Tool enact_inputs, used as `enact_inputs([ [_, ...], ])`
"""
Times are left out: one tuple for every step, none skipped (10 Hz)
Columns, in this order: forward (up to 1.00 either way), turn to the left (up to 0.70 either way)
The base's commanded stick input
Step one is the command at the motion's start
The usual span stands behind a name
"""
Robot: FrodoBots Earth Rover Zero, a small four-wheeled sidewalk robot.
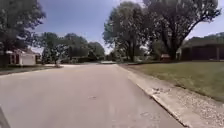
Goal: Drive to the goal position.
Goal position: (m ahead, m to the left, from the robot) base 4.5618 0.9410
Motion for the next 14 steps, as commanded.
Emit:
enact_inputs([
  [0.70,0.00],
  [0.70,0.00],
  [0.70,0.00],
  [0.70,0.00],
  [0.70,0.00],
  [0.70,0.00],
  [0.70,0.00],
  [0.70,0.00],
  [0.70,0.00],
  [0.70,0.00],
  [0.70,0.00],
  [0.70,0.00],
  [0.70,0.00],
  [0.70,0.00],
])
